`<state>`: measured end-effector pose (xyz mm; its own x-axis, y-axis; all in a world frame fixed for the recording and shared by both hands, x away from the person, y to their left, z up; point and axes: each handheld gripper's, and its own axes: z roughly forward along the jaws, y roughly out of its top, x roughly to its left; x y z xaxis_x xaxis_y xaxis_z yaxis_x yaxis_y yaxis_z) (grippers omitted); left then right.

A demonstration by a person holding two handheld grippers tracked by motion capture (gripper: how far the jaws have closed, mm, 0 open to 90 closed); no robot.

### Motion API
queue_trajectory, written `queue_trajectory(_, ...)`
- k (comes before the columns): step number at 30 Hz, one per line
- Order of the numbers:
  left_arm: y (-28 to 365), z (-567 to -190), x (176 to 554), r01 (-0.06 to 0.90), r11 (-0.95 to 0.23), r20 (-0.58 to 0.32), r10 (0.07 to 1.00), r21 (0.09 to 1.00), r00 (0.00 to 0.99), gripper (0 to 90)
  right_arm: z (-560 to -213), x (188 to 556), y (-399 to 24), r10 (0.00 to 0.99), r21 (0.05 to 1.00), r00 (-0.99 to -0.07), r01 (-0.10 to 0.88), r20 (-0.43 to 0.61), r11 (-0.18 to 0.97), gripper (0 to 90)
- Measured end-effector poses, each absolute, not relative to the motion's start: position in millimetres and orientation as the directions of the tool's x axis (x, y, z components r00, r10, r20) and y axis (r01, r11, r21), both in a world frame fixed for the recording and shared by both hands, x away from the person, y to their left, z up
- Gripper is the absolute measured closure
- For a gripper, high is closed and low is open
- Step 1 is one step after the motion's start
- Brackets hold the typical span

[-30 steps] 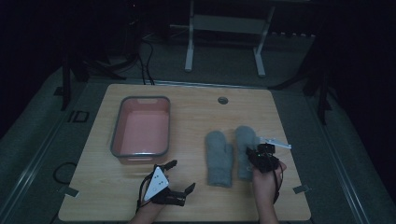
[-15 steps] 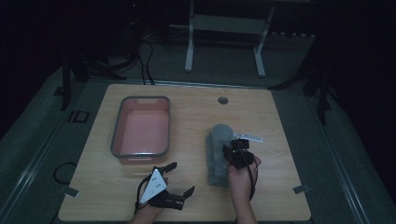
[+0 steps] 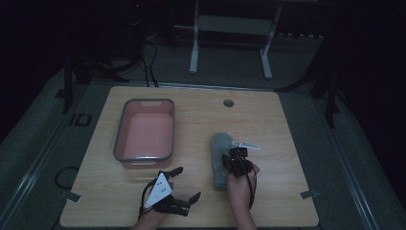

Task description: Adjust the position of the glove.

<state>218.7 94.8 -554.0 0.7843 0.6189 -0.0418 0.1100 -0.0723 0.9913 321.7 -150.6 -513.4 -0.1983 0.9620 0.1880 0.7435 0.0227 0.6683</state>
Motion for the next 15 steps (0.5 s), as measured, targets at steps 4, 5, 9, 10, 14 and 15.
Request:
queue_trajectory(4, 95, -554, 219, 0.115, -0.072, -0.046, 0.619, 0.991, 0.784, 1.1, -516, 323, -146, 0.959, 0.67, -0.216, 0.742, 0.185, 0.038, 73.9)
queue_trajectory(5, 95, -554, 219, 0.118, -0.074, -0.047, 0.62, 0.99, 0.783, 1.1, -518, 323, -145, 0.957, 0.664, -0.222, 0.746, 0.186, 0.044, 70.6)
queue_trajectory(9, 96, -555, 219, 0.124, -0.076, -0.05, 0.62, 0.989, 0.783, 1.1, -523, 325, -143, 0.958, 0.661, -0.224, 0.749, 0.177, 0.053, 61.3)
queue_trajectory(10, 96, -555, 219, 0.125, -0.076, -0.051, 0.619, 0.989, 0.784, 1.1, -524, 325, -143, 0.958, 0.661, -0.227, 0.749, 0.177, 0.055, 57.3)
queue_trajectory(14, 95, -555, 219, 0.13, -0.081, -0.053, 0.616, 0.988, 0.786, 1.1, -526, 326, -140, 0.956, 0.665, -0.24, 0.744, 0.167, 0.07, 48.3)
queue_trajectory(15, 95, -556, 219, 0.132, -0.084, -0.053, 0.617, 0.988, 0.786, 1.1, -527, 326, -137, 0.956, 0.66, -0.247, 0.746, 0.156, 0.085, 43.8)
